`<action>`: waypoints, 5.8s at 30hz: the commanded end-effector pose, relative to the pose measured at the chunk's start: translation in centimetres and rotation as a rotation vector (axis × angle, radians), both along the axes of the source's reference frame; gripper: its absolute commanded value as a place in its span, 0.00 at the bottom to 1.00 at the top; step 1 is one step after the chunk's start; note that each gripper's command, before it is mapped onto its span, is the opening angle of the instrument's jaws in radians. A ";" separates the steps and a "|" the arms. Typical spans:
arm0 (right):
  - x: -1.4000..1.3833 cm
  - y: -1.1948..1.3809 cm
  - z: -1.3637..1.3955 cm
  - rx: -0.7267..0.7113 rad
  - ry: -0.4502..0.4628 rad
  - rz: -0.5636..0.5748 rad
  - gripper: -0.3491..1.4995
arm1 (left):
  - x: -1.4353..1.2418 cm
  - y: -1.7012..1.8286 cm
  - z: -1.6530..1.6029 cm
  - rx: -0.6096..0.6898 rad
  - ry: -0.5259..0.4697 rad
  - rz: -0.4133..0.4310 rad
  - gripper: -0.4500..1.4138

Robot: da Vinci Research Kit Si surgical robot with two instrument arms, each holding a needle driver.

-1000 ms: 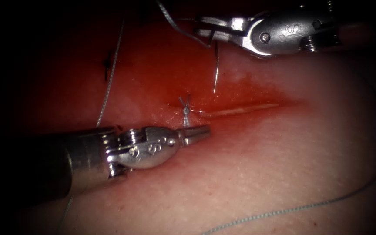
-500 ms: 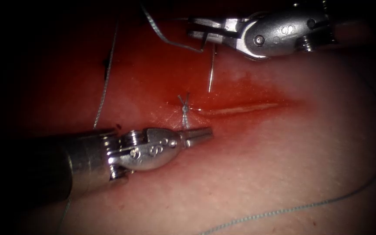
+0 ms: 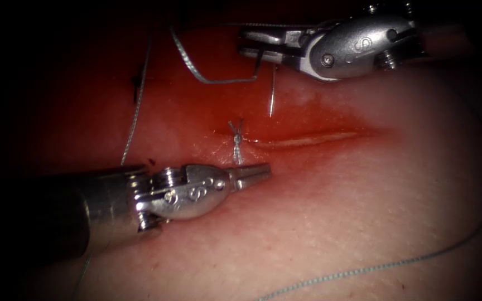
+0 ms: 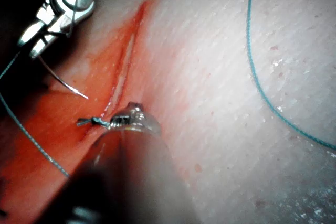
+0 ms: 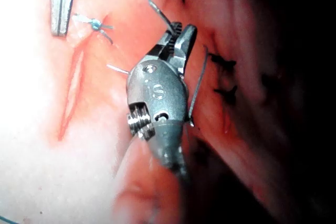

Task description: Wound Closure

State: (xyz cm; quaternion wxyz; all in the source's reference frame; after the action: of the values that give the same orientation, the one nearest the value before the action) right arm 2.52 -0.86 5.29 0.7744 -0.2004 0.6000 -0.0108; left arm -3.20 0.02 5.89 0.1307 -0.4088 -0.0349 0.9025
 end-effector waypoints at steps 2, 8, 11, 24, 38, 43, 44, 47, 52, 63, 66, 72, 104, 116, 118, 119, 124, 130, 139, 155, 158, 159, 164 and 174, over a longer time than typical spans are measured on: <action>0.12 0.02 0.04 -0.010 0.002 -0.003 0.00 | -0.06 0.02 0.04 -0.001 -0.001 0.000 0.16; 0.16 -0.11 0.05 -0.024 0.003 -0.016 0.00 | -0.05 0.04 0.03 0.001 -0.003 0.001 0.16; 0.17 -0.15 0.05 -0.032 0.000 -0.017 0.00 | -0.04 0.04 0.03 0.002 -0.004 0.001 0.16; 0.14 -0.52 0.16 -0.074 -0.038 -0.069 0.00 | -0.01 0.10 0.00 0.004 -0.012 -0.004 0.16; 0.12 -0.67 0.24 -0.051 -0.040 -0.085 0.00 | 0.00 0.16 0.03 -0.009 -0.028 -0.026 0.19; 0.11 -0.54 0.21 0.024 -0.018 -0.057 0.00 | -0.03 0.14 0.08 -0.015 -0.029 -0.028 0.17; 0.11 -0.50 0.21 0.045 -0.015 -0.051 0.00 | -0.03 0.12 0.10 -0.018 -0.027 -0.028 0.16; 0.11 -0.38 0.19 0.093 -0.009 -0.030 0.00 | -0.03 0.03 0.17 0.001 0.032 0.013 0.15; 0.08 -0.28 0.24 0.186 0.013 -0.007 0.00 | -0.03 -0.10 0.28 0.024 0.109 0.065 0.14; 0.00 -0.06 0.42 0.451 0.090 0.056 0.00 | 0.24 -0.37 0.50 0.129 0.315 0.201 0.13; -0.02 -0.01 0.46 0.508 0.102 0.068 0.00 | 0.28 -0.37 0.54 0.134 0.326 0.208 0.13; -0.06 0.13 0.55 0.543 0.105 0.086 0.00 | 0.30 -0.39 0.57 0.136 0.343 0.218 0.14; 0.10 -0.47 0.53 1.372 0.213 0.139 0.00 | 0.50 -0.15 0.33 0.148 0.302 0.211 0.13; 0.04 -0.48 0.54 1.462 0.279 0.207 0.37 | 0.52 -0.13 0.31 0.144 0.305 0.215 0.12; 0.04 -0.39 0.60 1.419 0.293 0.228 0.68 | 0.52 -0.13 0.31 0.143 0.303 0.213 0.11; 0.04 -0.36 0.62 1.387 0.287 0.240 0.76 | 0.52 -0.13 0.31 0.143 0.303 0.213 0.11; 0.01 -0.19 0.72 1.287 0.278 0.295 0.89 | 0.52 -0.13 0.31 0.143 0.303 0.212 0.10; -0.15 0.01 0.68 1.043 0.183 0.355 0.93 | 0.51 -0.13 0.31 0.143 0.303 0.212 0.10; 0.03 -0.12 0.36 0.824 -0.026 0.324 0.79 | 0.50 -0.13 0.31 0.143 0.304 0.211 0.09; 0.17 -0.15 0.38 0.819 -0.131 0.362 0.00 | 0.49 -0.15 0.30 0.139 0.305 0.213 0.08; 0.24 -0.25 0.41 0.953 -0.144 0.369 0.00 | 0.49 -0.15 0.30 0.136 0.305 0.218 0.08; 0.28 -0.28 0.42 0.991 -0.162 0.363 0.00 | 0.49 -0.15 0.30 0.136 0.305 0.218 0.08; 0.34 -0.35 0.34 1.098 -0.150 0.383 0.00 | 0.49 -0.14 0.30 0.136 0.304 0.219 0.07; 0.21 -0.52 0.36 1.478 0.044 0.491 0.00 | 0.52 -0.13 0.28 0.137 0.300 0.219 0.07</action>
State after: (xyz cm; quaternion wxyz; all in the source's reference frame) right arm 2.63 -1.42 5.62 0.6705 0.2459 0.4022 0.5728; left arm -2.62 -0.13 6.13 0.0628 -0.2528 -0.1213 0.9578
